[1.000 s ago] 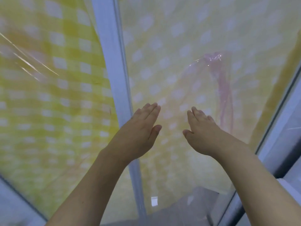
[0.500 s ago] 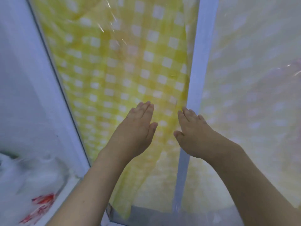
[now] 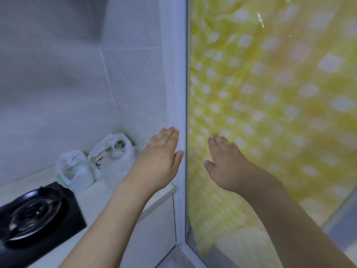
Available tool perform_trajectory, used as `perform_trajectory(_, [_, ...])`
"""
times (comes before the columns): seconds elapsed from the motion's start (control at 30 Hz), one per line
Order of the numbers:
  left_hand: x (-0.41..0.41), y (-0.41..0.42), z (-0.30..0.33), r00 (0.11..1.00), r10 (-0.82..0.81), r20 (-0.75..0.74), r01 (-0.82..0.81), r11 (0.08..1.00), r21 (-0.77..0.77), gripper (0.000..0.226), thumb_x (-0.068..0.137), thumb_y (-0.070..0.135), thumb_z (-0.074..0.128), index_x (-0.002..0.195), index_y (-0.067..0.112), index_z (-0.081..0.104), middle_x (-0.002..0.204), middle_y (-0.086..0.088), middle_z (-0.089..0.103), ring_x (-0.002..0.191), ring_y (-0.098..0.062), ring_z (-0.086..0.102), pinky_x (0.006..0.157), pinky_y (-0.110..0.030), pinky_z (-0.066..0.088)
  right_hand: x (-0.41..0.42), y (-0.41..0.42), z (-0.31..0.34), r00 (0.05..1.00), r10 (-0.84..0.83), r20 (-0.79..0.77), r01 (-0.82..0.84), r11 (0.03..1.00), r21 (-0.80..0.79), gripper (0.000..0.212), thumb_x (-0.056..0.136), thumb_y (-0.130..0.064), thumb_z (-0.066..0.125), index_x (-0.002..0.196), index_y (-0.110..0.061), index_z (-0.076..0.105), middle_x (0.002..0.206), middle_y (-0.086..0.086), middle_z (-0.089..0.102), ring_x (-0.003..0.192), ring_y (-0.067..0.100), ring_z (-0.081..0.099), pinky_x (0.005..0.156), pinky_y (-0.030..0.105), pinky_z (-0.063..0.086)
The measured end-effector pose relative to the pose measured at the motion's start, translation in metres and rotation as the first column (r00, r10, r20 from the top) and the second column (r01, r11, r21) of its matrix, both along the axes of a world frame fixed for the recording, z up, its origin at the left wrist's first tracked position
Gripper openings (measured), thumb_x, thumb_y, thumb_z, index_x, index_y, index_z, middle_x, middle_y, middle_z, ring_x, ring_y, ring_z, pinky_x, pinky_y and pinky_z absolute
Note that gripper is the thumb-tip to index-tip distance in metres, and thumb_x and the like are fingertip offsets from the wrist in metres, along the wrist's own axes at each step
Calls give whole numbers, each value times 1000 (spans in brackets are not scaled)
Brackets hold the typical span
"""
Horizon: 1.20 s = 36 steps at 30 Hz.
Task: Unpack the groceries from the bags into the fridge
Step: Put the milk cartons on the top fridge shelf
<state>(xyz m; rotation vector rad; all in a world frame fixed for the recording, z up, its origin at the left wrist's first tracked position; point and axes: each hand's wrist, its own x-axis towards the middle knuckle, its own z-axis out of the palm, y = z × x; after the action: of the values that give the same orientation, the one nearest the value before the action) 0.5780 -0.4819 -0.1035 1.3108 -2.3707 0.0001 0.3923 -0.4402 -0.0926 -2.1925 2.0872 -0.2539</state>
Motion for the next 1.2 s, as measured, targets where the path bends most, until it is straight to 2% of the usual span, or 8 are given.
perform_trajectory(0.2, [53,-13,-4,970,245,-9,-244,969,33,60,104,37,30,156,13,12,164,-2,9,151,-15,1,122,-29,1,48,-51,-11,973,227,42,-229,971,60,65,104,-29,29,155,-11,-5,163,5,-15,150,18,-13,121,34,-6])
perform_trajectory(0.5, [142,-30,-22,894,449,5,-447,888,111,61,105,37,29,157,16,7,165,2,4,151,-12,-3,120,-25,-3,142,-125,-28,898,433,76,-439,889,129,65,104,-30,29,156,-12,-6,163,4,-16,150,17,-13,119,32,-7])
perform_trajectory(0.63, [181,-60,-29,884,467,-10,-462,877,133,59,104,36,32,156,15,12,164,0,10,151,-13,1,123,-31,4,179,-160,-30,892,446,75,-453,881,139,64,104,-30,28,155,-12,-6,162,3,-17,150,16,-13,121,32,-6])
perform_trajectory(1.03, [239,-169,-47,873,486,-32,-474,863,176,56,106,33,29,156,14,14,164,1,12,151,-12,2,120,-25,3,235,-274,-45,901,429,67,-434,884,175,63,105,-29,28,155,-11,-6,163,3,-15,150,17,-12,120,34,-5])
perform_trajectory(1.2, [258,-214,-63,836,549,3,-537,817,209,57,105,36,29,156,16,14,164,1,12,151,-14,3,121,-27,7,252,-337,-59,880,467,84,-474,858,199,63,105,-30,27,155,-13,-6,163,2,-13,150,16,-9,121,33,-4])
